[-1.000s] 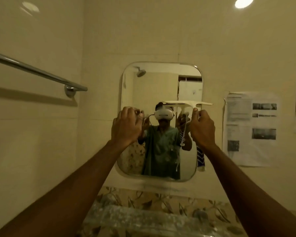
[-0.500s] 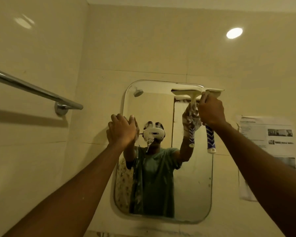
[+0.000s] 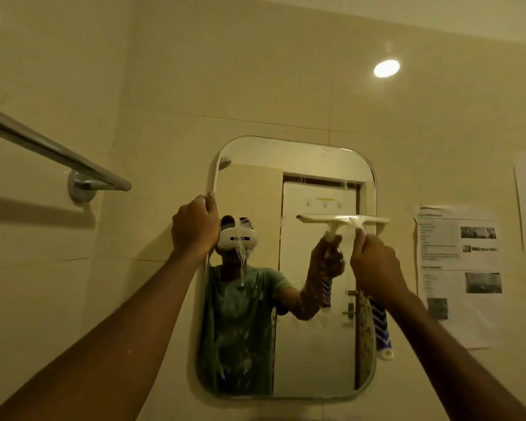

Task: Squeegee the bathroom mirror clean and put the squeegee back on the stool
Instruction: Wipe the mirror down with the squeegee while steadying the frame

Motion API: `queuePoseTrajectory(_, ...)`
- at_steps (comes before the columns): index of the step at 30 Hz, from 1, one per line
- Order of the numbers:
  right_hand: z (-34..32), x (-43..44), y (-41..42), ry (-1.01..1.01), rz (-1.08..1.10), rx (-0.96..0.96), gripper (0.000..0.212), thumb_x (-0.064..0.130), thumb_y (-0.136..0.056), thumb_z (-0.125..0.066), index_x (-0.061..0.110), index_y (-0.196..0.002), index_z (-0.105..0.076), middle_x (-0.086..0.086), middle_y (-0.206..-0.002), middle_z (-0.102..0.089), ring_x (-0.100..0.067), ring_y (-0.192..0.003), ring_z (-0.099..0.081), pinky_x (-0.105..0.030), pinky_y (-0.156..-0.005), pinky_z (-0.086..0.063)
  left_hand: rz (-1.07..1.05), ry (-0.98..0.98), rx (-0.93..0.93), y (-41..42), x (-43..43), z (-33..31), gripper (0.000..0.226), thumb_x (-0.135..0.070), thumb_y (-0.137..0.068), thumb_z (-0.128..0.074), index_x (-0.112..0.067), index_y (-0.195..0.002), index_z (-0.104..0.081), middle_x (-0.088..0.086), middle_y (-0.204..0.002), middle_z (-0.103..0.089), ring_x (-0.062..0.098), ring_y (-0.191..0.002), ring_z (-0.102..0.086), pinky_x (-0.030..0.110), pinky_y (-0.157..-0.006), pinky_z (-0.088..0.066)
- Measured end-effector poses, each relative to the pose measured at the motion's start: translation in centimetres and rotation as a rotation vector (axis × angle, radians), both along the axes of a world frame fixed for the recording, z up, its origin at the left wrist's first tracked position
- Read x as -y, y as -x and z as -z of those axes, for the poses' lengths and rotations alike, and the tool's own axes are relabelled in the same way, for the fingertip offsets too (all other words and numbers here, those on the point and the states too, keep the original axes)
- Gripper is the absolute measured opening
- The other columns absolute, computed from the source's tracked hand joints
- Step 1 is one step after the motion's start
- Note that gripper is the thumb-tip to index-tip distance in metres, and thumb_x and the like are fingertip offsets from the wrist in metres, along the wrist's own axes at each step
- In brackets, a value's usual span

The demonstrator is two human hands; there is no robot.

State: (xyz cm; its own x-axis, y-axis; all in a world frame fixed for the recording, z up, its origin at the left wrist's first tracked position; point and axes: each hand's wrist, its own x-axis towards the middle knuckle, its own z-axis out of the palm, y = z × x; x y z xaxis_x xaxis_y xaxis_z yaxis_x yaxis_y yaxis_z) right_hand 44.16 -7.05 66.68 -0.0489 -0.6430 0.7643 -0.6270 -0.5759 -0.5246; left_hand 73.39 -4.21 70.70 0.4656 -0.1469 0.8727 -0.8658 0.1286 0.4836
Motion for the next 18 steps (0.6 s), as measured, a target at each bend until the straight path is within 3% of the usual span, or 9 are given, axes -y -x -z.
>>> queuePoseTrajectory(4, -4.5, -1.6, 1.0, -0.031, -0.006, 0.004, 0.041, 0.034, -0.105, -0.031, 0.013, -0.078, -0.053, -0.006, -0.064, -0.055, -0.016, -0.047, -0.053, -0.027, -0.043, -0.046, -0.013, -0.038, 0.012, -0.2, -0.1, -0.1, 0.051, -0.042, -0.102, -0.028, -0.01, -0.08, -0.061, 0.003, -0.065, -0.054, 0.015, -0.055, -0.049, 0.025, -0.049, -0.033)
queuePoseTrajectory(8, -12.2, -1.2, 1.5, 0.053, 0.085, 0.053, 0.05, 0.042, -0.104, -0.029, 0.006, -0.083, -0.056, -0.008, -0.068, -0.057, -0.022, -0.058, -0.058, -0.041, -0.067, -0.057, -0.043, -0.042, 0.033, -0.1, 0.2, 0.0, 0.056, -0.043, -0.102, -0.026, -0.007, -0.08, -0.063, 0.004, -0.065, -0.055, 0.018, -0.056, -0.05, 0.028, -0.053, -0.035)
queuePoseTrajectory(10, -13.9, -0.7, 1.3, 0.047, 0.097, 0.021, 0.041, 0.036, -0.104, -0.031, 0.003, -0.094, -0.054, -0.009, -0.072, -0.055, -0.022, -0.059, -0.057, -0.041, -0.066, -0.057, -0.042, -0.04, 0.034, -0.2, 0.3, 0.0, 0.055, -0.043, -0.102, -0.026, -0.008, -0.077, -0.061, 0.003, -0.063, -0.053, 0.018, -0.056, -0.05, 0.028, -0.053, -0.034)
queuePoseTrajectory(13, -12.6, -0.3, 1.2, 0.073, 0.09, -0.035, 0.035, 0.029, -0.106, -0.028, 0.006, -0.093, -0.051, -0.011, -0.074, -0.055, -0.023, -0.06, -0.057, -0.039, -0.06, -0.057, -0.048, -0.033, 0.04, -0.4, 0.5, 0.0, 0.056, -0.044, -0.102, -0.026, -0.008, -0.077, -0.061, 0.004, -0.064, -0.054, 0.02, -0.059, -0.052, 0.03, -0.055, -0.035)
queuePoseTrajectory(16, -7.2, 1.1, 1.7, 0.066, 0.071, -0.024, 0.037, 0.026, -0.106, -0.029, 0.006, -0.085, -0.052, -0.006, -0.065, -0.053, -0.017, -0.049, -0.051, -0.029, -0.043, -0.046, -0.051, -0.026, 0.046, -0.5, 0.7, 0.0, 0.058, -0.044, -0.102, -0.025, -0.006, -0.079, -0.063, 0.005, -0.065, -0.055, 0.021, -0.06, -0.054, 0.03, -0.056, -0.036)
queuePoseTrajectory(18, -2.8, 1.3, 2.2, 0.029, 0.065, 0.006, 0.042, 0.032, -0.106, -0.027, 0.011, -0.081, -0.053, -0.004, -0.059, -0.051, -0.014, -0.044, -0.047, -0.027, -0.04, -0.041, -0.046, -0.024, 0.049, -0.4, 0.8, 0.1, 0.059, -0.044, -0.102, -0.025, -0.005, -0.081, -0.064, 0.006, -0.066, -0.057, 0.021, -0.06, -0.054, 0.029, -0.055, -0.036)
